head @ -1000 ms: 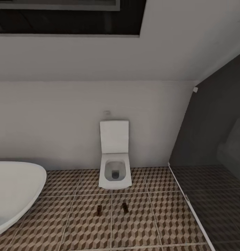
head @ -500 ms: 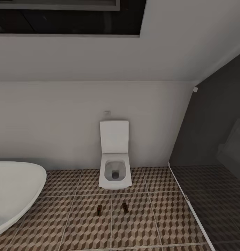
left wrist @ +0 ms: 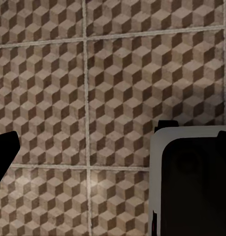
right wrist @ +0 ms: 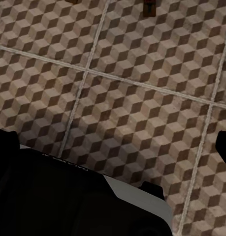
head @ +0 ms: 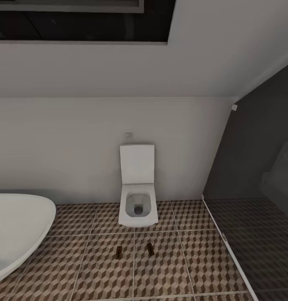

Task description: Take the four mousetraps from the cabinet in the bathroom and place them on the bathroom floor. Make sure all four end up on the same floor surface, and ensure that at least two of them are either under or directly next to the same bathroom sink.

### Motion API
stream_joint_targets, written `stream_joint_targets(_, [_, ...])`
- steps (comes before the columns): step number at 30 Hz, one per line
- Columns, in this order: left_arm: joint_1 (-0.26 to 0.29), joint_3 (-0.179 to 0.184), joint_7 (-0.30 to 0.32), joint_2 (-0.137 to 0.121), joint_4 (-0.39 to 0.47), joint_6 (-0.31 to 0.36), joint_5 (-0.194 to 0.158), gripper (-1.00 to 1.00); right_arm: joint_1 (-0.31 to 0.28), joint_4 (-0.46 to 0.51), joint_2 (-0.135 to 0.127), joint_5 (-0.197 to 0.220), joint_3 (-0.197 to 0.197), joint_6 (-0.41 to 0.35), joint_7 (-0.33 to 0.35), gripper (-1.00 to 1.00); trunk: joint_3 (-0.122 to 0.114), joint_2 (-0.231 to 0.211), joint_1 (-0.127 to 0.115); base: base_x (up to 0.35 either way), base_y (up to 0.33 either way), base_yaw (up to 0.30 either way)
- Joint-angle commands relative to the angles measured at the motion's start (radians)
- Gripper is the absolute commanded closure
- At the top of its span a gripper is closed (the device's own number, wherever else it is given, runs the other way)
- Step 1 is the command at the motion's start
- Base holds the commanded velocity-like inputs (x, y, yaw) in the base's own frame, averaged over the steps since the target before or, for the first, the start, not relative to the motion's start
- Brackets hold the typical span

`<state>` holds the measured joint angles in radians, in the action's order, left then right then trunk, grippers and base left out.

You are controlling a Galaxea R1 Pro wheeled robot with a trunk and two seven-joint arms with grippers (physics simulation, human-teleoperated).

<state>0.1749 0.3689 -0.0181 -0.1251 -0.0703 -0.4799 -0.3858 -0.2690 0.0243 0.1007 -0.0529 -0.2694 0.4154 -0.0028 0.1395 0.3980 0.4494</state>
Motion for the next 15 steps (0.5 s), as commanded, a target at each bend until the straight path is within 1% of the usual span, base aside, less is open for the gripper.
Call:
stream_joint_targets(1, [0.001, 0.008, -0.002, 0.001, -0.003, -0.005, -0.004, -1.0, -0.001, -0.001, 0.0, -0.005, 0.002, 0.003, 0.0, -1.0, 0.002, 0.002, 0.001, 0.0, 0.0, 0.0])
stream_joint_targets(6, [0.001, 0.008, -0.002, 0.001, -0.003, -0.005, -0.004, -1.0, -0.001, -0.001, -0.001, -0.005, 0.002, 0.003, 0.0, -1.0, 0.001, 0.002, 0.001, 0.0, 0.0, 0.0])
stream_joint_targets(15, [0.001, 0.008, -0.002, 0.002, -0.003, -0.005, -0.004, -1.0, -0.001, -0.001, -0.001, -0.005, 0.002, 0.003, 0.0, -1.0, -0.012, 0.002, 0.001, 0.0, 0.0, 0.0])
